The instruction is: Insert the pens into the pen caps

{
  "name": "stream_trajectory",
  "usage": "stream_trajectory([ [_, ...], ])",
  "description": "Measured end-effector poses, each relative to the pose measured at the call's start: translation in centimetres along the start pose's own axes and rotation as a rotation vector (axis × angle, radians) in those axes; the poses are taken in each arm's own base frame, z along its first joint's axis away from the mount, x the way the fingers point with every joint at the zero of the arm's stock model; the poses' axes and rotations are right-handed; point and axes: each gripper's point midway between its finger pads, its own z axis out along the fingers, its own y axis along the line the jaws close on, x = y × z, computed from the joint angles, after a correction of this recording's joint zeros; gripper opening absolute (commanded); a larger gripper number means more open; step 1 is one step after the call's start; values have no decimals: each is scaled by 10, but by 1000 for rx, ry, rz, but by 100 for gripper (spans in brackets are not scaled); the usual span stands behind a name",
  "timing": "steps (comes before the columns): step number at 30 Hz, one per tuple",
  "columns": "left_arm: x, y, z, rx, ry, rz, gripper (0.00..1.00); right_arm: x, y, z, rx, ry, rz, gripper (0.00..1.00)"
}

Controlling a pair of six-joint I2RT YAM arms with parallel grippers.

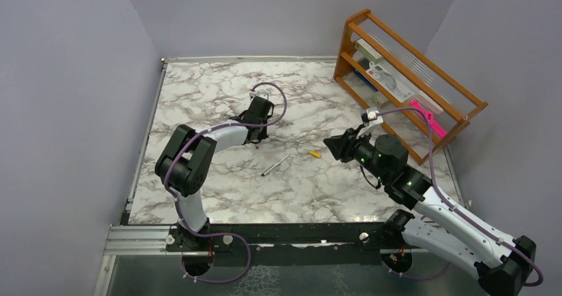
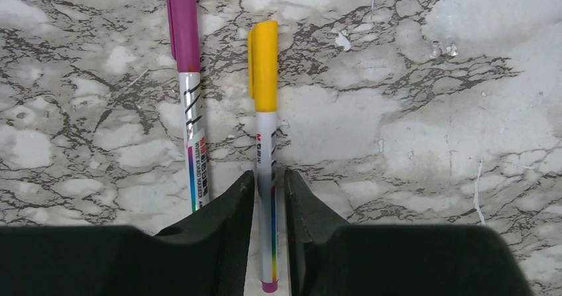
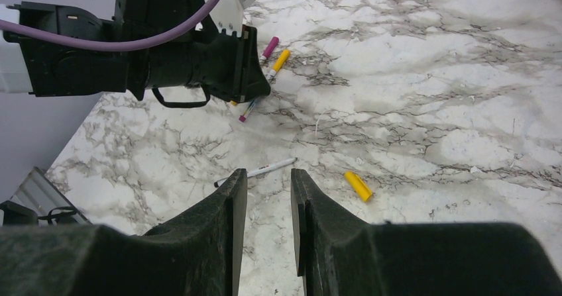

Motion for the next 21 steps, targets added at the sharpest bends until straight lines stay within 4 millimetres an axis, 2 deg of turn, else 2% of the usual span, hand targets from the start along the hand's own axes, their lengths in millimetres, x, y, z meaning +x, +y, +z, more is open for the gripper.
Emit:
stream_trajectory([
  [5, -9, 0, -13, 15, -39, -3, 30, 3, -1, 0, 2, 5, 0, 30],
  [11, -42, -4, -53, 93, -182, 16, 33, 6, -2, 0, 4, 12, 6, 30],
  [14, -45, -15, -72, 195, -221, 71, 44, 6, -2, 0, 5, 12, 7, 30],
  [17, -38, -35, -86, 325, -215, 178, 45, 6, -2, 0, 4, 11, 7, 30],
  [21, -4, -74, -92, 434, -110, 395, 45, 6, -2, 0, 5, 12, 7, 30],
])
